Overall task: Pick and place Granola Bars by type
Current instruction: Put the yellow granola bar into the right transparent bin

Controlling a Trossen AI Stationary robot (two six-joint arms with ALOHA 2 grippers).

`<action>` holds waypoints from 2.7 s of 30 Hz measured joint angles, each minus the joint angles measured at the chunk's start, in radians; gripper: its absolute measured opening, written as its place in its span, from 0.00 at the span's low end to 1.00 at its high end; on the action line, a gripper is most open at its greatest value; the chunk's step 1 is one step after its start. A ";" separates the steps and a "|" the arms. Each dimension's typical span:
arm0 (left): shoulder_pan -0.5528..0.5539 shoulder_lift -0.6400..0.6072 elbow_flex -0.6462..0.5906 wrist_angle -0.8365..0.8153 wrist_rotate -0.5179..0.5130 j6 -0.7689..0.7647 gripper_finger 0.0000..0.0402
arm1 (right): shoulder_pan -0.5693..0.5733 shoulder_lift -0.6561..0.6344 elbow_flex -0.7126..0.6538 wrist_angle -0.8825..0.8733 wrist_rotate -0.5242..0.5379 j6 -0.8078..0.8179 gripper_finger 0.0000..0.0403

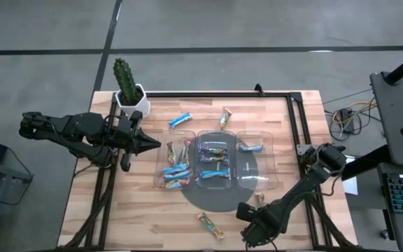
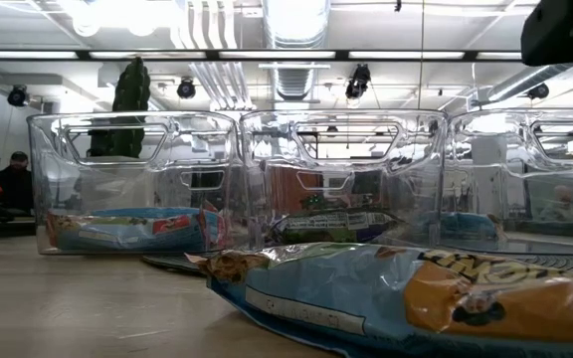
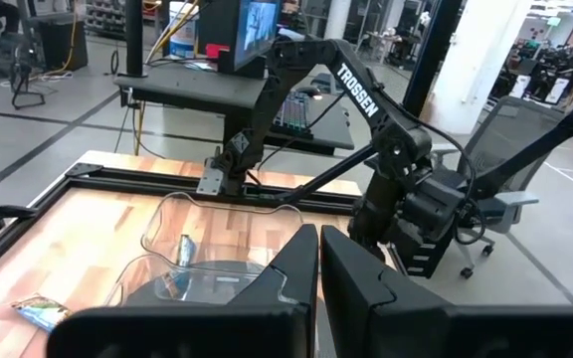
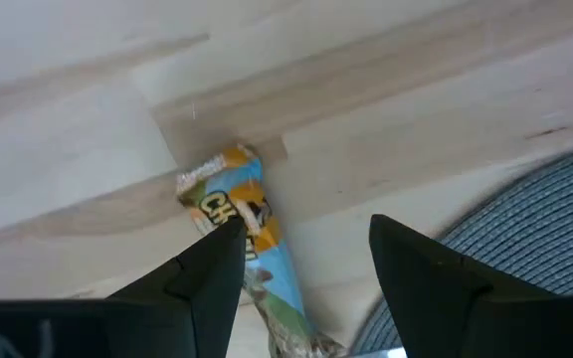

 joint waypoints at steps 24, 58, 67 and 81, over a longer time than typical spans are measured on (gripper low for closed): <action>0.000 0.022 0.000 0.002 -0.026 -0.015 0.00 | 0.030 -0.050 -0.174 -0.002 -0.062 0.004 0.51; 0.000 0.036 0.000 0.002 -0.026 -0.027 0.00 | 0.029 -0.065 -0.277 0.237 -0.046 0.051 0.20; 0.000 0.036 0.000 0.002 -0.026 -0.040 0.00 | 0.031 -0.064 -0.162 0.154 -0.065 0.126 0.09; 0.000 0.035 0.000 0.002 -0.026 -0.038 0.00 | 0.010 -0.073 0.214 -0.054 0.042 0.357 0.09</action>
